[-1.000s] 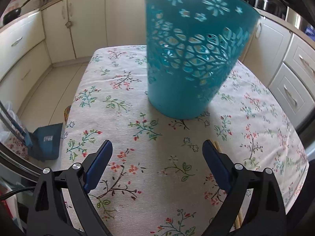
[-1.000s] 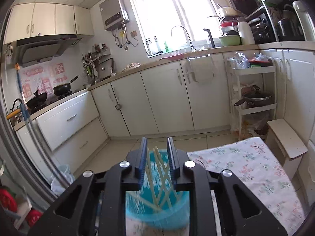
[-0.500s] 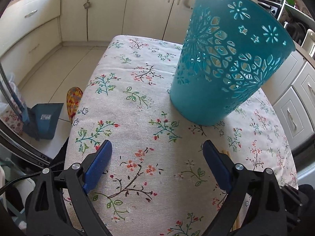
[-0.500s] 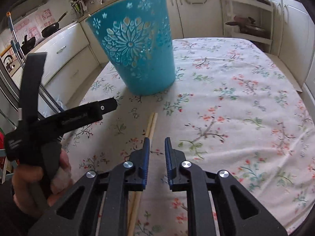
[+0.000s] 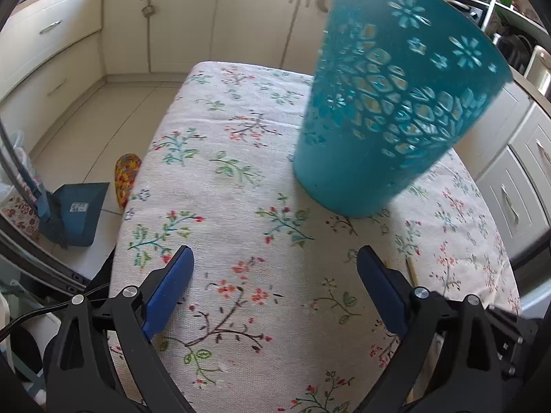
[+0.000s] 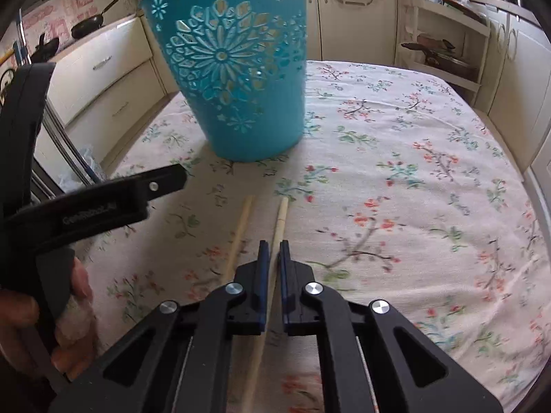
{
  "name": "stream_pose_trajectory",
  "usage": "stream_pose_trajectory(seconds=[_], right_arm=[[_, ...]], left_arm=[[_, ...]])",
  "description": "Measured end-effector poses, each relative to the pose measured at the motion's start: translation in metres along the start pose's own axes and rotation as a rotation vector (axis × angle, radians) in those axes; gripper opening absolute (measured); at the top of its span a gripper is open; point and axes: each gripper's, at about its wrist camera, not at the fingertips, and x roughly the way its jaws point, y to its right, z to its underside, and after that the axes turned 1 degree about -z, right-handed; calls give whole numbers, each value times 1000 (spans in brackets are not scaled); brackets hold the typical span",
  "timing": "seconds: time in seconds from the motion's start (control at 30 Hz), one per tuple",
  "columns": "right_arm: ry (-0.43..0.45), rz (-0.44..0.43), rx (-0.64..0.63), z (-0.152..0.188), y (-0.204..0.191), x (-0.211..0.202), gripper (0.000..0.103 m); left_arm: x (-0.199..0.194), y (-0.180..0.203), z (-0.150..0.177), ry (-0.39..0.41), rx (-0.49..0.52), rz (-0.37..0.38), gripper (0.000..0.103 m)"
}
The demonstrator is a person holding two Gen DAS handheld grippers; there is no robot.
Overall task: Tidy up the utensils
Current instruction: 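Lower the open left gripper onto a loose stick while the right gripper grasps another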
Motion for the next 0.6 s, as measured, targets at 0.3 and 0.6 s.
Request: stream_pose_trajectory(seconds=[0.3,0.6], right_arm=[[24,-50,232,13,60,-16,6],[20,-101,283,11,67,-16,6]], left_arm=[[-7,59,19,-15,272,31,92],[6,82,26,-59,308,-39,49]])
